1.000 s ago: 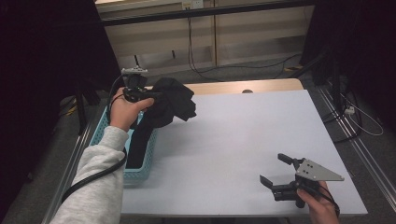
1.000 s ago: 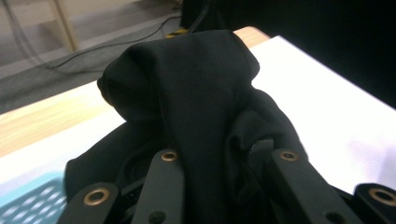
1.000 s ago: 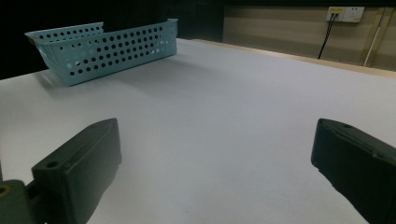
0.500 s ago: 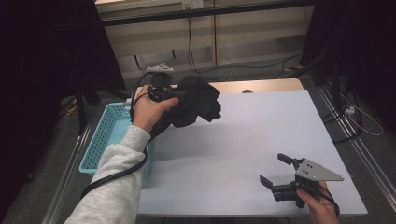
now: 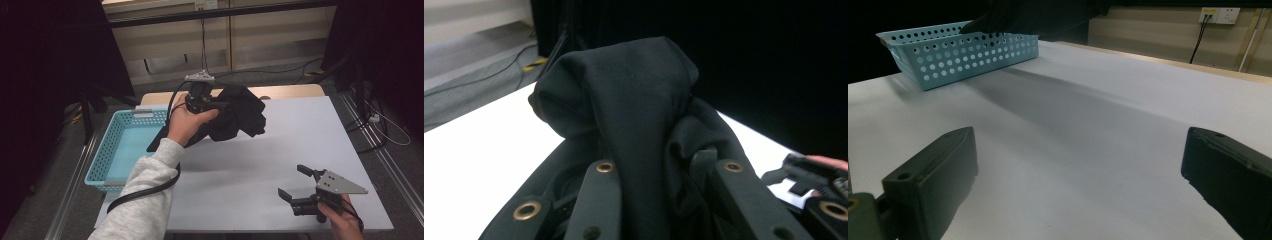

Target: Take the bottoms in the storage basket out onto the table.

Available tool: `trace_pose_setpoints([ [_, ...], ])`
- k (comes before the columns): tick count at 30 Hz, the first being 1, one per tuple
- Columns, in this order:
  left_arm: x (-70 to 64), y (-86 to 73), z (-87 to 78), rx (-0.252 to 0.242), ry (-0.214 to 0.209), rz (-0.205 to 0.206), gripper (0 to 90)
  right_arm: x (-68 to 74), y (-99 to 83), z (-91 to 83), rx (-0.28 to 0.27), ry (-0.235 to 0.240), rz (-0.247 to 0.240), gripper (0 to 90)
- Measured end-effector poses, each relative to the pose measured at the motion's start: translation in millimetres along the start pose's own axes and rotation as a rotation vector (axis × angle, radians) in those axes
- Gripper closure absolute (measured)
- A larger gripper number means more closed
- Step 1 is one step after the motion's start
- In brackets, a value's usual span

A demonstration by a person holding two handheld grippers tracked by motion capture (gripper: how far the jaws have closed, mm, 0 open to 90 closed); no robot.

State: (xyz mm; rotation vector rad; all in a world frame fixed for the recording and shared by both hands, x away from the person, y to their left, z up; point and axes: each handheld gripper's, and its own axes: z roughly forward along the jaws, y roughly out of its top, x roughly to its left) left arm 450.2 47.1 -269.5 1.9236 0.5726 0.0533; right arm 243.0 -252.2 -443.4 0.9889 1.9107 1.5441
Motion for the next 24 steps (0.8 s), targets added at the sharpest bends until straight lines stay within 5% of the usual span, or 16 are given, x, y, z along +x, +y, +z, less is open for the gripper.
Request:
trace_pose_setpoints([
  [5, -4.3, -2.4, 6.6, -0.017, -0.016, 0.002, 74.4, -0.1, 0.0, -0.3, -0.003, 0.001, -0.001, 0.4],
  [15, 18.0, -39.9, 4.9, 0.024, 0.034, -0.027, 73.9, -0.4, 0.1, -0.3, -0.001, 0.002, -0.004, 0.4],
  [22, 30.2, -86.4, -2.4, 0.054, 0.041, -0.06, 77.3, -0.2, -0.4, -0.3, 0.005, -0.001, -0.002, 0.4],
  [24, 33.4, -102.0, -3.7, 0.061, 0.071, -0.064, 70.4, 0.2, -0.1, -0.2, 0.008, -0.001, -0.003, 0.4],
])
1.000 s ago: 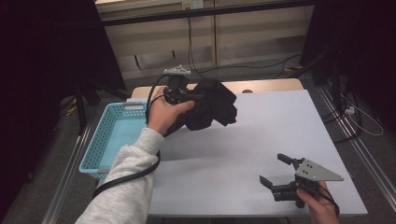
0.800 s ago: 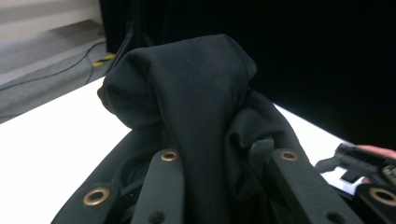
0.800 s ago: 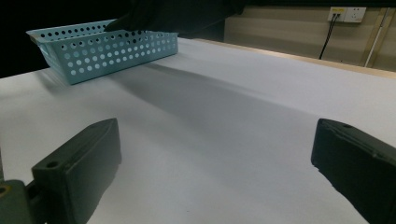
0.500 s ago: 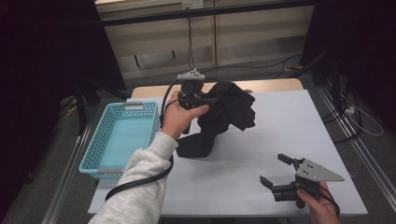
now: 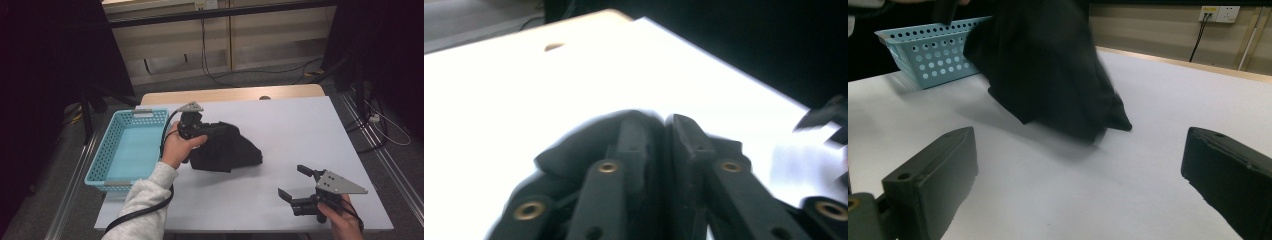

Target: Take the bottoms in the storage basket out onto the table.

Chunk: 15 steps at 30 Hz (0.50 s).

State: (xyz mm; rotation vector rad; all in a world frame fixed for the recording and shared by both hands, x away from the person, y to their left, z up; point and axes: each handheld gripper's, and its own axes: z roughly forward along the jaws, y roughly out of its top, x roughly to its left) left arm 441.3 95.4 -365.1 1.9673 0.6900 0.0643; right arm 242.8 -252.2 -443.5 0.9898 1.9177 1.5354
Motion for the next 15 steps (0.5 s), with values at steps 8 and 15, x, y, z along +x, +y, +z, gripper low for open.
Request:
trace_pose_setpoints([
  [8, 4.5, -25.6, -1.1, 0.032, 0.116, -0.038, 20.7, -2.3, 0.3, 3.7, 0.018, -0.023, -0.013, 0.6],
  [15, -0.2, -37.7, 5.1, 0.071, 0.149, 0.023, 13.7, -3.4, 0.0, 5.8, 0.044, -0.045, -0.031, 0.6],
])
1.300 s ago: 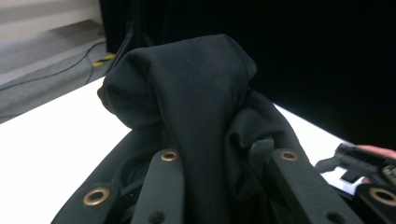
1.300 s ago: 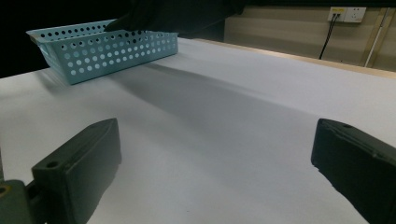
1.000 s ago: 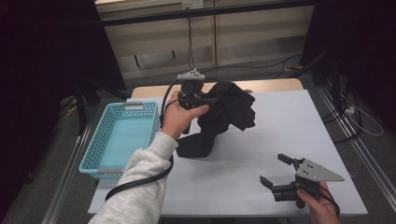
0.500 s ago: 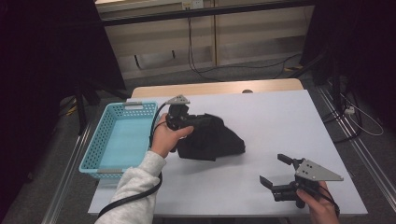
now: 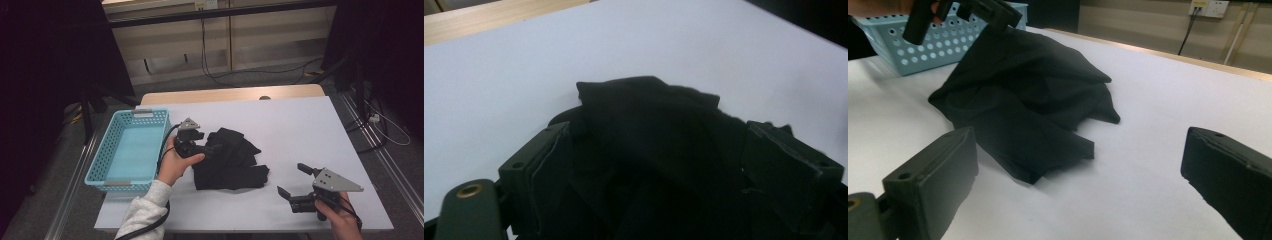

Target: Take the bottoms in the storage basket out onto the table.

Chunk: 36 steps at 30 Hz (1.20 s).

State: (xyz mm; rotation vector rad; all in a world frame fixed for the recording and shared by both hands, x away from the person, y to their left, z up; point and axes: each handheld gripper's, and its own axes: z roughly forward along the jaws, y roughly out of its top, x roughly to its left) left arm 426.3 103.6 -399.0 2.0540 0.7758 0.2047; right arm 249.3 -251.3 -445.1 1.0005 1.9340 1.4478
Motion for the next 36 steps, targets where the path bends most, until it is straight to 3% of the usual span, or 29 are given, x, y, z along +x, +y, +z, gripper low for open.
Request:
trace_pose_setpoints([
  [15, -8.7, -17.0, 10.8, 0.022, -0.02, 0.029, 10.1, 0.5, 0.1, 6.4, 0.009, 0.004, 0.008, 0.6],
  [22, -10.2, -14.3, 6.2, 0.013, -0.036, 0.035, 9.9, 2.0, 0.6, 6.5, 0.007, 0.011, 0.009, 0.6],
  [27, -9.1, -15.3, 8.0, 0.001, -0.011, 0.029, 8.4, 0.6, 0.3, 8.3, 0.006, 0.013, 0.017, 0.6],
  [34, -12.2, -13.9, 8.6, -0.003, -0.005, 0.069, 6.6, 2.3, 2.0, 14.7, 0.016, 0.035, 0.004, 0.6],
  [36, -13.6, -13.3, 8.4, -0.007, -0.016, 0.063, 5.4, 2.5, 2.8, 16.1, 0.011, 0.037, 0.008, 0.6],
])
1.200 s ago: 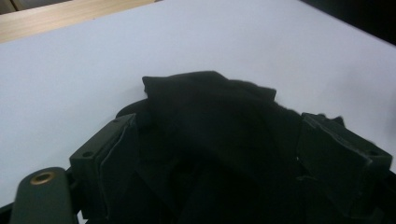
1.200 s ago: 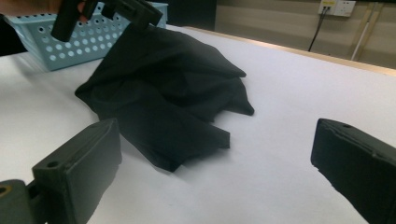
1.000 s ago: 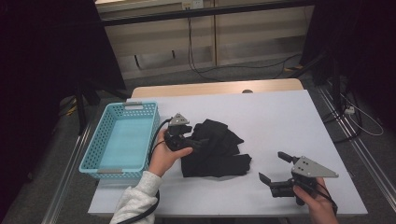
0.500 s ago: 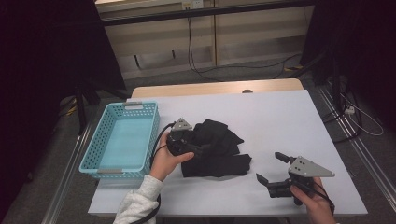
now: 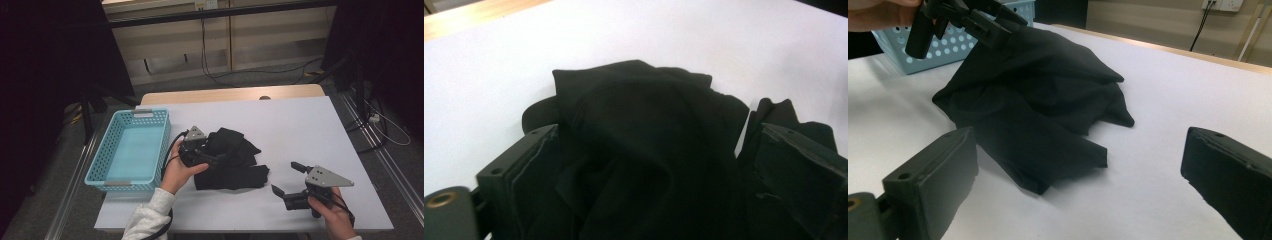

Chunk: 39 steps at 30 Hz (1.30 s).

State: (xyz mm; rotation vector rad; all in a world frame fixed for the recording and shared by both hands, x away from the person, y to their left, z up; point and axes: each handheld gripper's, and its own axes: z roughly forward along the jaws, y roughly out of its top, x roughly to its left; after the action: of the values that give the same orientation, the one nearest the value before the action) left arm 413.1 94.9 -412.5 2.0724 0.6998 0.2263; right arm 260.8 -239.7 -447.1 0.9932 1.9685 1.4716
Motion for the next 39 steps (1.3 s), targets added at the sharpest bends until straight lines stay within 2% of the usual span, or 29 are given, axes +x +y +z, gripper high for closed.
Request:
trace_pose_setpoints([
  [4, -0.6, 1.2, 0.3, -0.006, 0.008, 0.014, 4.9, 0.0, -0.5, 0.7, 0.005, 0.007, -0.004, 0.6],
  [6, -1.5, 1.7, -0.3, -0.014, 0.001, -0.004, 5.1, -0.2, 0.0, -0.3, -0.002, 0.007, -0.002, 0.6],
  [9, -3.1, 2.9, -0.8, -0.017, 0.005, 0.009, 5.2, 0.2, -0.4, -0.9, -0.002, 0.008, -0.001, 0.6],
  [11, -3.9, 4.5, -1.4, -0.025, 0.009, -0.001, 5.1, 0.3, -0.4, -1.3, -0.002, 0.007, -0.001, 0.6],
  [13, -5.0, 5.6, -1.3, -0.022, 0.0, 0.006, 6.3, 0.1, -0.1, -1.2, -0.005, 0.007, 0.0, 0.6],
  [15, -5.5, 5.7, -1.4, -0.026, -0.004, -0.004, 7.8, 0.0, -0.2, -0.7, -0.001, 0.008, -0.004, 0.6],
  [18, -5.5, 6.0, -1.8, -0.012, 0.005, -0.001, 9.5, 1.1, 0.3, 0.4, 0.0, 0.01, -0.003, 0.6],
  [21, -7.6, 7.8, -1.9, -0.013, -0.007, 0.009, 12.2, 0.9, -0.1, 0.5, 0.001, 0.009, -0.003, 0.6],
  [24, -10.9, 11.0, 0.2, -0.036, -0.022, 0.001, 12.6, 0.0, -0.3, -0.1, 0.002, 0.004, -0.003, 0.6],
  [25, -11.9, 12.3, 1.5, -0.037, -0.023, 0.01, 12.6, 0.0, -0.5, -0.4, 0.002, 0.004, -0.001, 0.6],
  [28, -15.1, 14.4, 6.8, -0.032, -0.015, 0.035, 14.3, 0.0, -0.9, -3.0, 0.001, -0.001, -0.001, 0.6],
  [31, -18.8, 13.4, 14.3, -0.017, -0.034, 0.051, 15.8, 0.0, -1.3, -4.3, 0.001, -0.005, -0.001, 0.6],
  [35, -20.1, 7.4, 26.7, 0.021, -0.043, 0.054, 15.7, -0.4, -1.9, -6.5, 0.0, -0.011, 0.001, 0.6],
  [39, -16.1, -3.1, 37.8, 0.07, -0.009, 0.049, 17.0, -0.8, -2.7, -8.0, 0.002, -0.019, 0.005, 0.6],
])
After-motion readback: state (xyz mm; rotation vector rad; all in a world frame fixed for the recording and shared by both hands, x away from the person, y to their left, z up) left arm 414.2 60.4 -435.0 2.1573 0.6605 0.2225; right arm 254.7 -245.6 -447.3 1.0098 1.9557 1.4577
